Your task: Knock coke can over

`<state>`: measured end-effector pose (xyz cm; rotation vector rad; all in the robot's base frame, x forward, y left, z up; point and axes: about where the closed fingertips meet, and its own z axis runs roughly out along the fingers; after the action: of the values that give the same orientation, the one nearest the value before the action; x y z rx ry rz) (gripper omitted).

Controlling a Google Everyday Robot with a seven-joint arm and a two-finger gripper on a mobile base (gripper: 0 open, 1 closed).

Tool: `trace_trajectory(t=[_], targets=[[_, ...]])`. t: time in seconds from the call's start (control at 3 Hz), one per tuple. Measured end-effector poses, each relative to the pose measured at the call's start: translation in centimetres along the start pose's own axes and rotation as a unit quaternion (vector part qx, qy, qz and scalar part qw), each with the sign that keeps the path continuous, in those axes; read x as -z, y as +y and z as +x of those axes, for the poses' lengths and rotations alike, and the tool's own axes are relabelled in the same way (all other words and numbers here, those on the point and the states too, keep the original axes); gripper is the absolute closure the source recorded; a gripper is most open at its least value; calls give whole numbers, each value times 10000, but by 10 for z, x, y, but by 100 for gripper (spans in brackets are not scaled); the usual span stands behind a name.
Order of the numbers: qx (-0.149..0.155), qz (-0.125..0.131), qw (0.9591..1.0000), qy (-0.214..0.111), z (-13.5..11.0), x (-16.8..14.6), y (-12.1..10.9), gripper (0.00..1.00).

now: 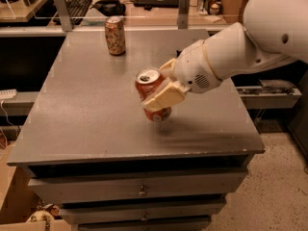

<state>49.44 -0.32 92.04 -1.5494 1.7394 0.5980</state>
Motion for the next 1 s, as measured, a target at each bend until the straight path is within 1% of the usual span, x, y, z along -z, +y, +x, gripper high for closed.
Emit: trace_trajectory(t=[0.33, 0.67, 1.0], targets=[[237, -15, 9963, 830, 17, 13, -23, 100], [443, 70, 9911, 1253, 30, 17, -29, 100], [531, 53, 9890, 1378, 25, 15, -30, 100]])
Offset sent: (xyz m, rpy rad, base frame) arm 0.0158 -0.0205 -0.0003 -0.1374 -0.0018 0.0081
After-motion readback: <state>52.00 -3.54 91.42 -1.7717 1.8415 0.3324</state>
